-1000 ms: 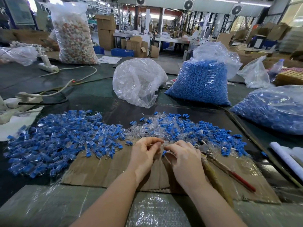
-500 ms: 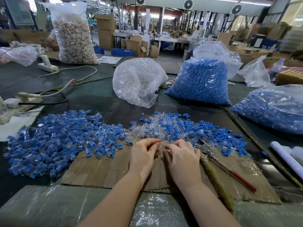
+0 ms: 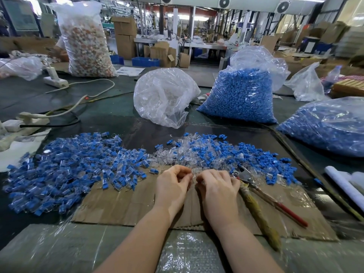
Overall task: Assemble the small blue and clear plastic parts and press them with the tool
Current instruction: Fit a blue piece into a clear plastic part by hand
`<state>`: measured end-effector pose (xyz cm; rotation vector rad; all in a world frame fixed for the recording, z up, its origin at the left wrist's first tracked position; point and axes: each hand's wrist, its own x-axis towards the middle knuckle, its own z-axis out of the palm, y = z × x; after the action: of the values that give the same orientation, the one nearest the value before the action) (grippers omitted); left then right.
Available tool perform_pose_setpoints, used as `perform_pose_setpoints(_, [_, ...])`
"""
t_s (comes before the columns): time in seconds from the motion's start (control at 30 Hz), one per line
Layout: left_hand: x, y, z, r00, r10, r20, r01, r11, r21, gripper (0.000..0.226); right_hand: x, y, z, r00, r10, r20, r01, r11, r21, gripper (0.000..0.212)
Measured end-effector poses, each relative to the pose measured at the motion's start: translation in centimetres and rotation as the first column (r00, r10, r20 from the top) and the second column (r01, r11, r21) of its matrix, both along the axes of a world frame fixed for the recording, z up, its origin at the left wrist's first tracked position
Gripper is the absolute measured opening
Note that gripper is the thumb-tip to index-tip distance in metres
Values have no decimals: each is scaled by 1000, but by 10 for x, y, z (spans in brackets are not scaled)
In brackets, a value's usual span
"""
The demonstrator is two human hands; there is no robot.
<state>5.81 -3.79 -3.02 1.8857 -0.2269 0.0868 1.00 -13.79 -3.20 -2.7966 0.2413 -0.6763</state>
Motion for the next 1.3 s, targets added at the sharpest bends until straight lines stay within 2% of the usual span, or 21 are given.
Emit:
perform_pose_setpoints(0.1, [-1,0,0,1000,-17,-7,17,1000,-15,16,-1,-1,-1,996,25,85,-29,998,50,19])
perform_pose_setpoints(0.17, [0,0,1,999,-31,-9,31,1000,-6,19,0,-4,-1,989,55,137,-76,985,155,15])
perform_pose_setpoints(0.27, [1,0,-1,998,-59,-7,59,998,21,16,-1,-7,-1,979,73,188,-128,947,296,24])
perform_pose_setpoints(0.5, [2,-1,-2,995,-99,-17,100,995,25,14,-6,-10,3,967,84,241,-180,894,411,17])
perform_pose_setpoints(0.63, [0,-1,-1,993,-114,-29,114,993,-21,21,-6,-10,3,966,74,249,-174,897,407,14])
perform_pose_setpoints(0.8, [-2,0,1,988,-138,-62,132,987,-89,19,-8,-10,2,965,56,256,-150,921,360,11])
perform_pose_setpoints(0.93, [-3,1,2,982,-185,-34,182,981,-71,10,-8,-7,0,974,54,221,-116,953,279,10])
perform_pose_setpoints(1.07, [-4,1,3,981,-191,-26,189,980,-60,9,-7,-10,-2,975,61,213,-128,939,318,5])
perform_pose_setpoints(1.3, [-3,3,5,990,-141,-14,140,989,-52,11,-8,-11,1,967,129,218,-195,929,316,23])
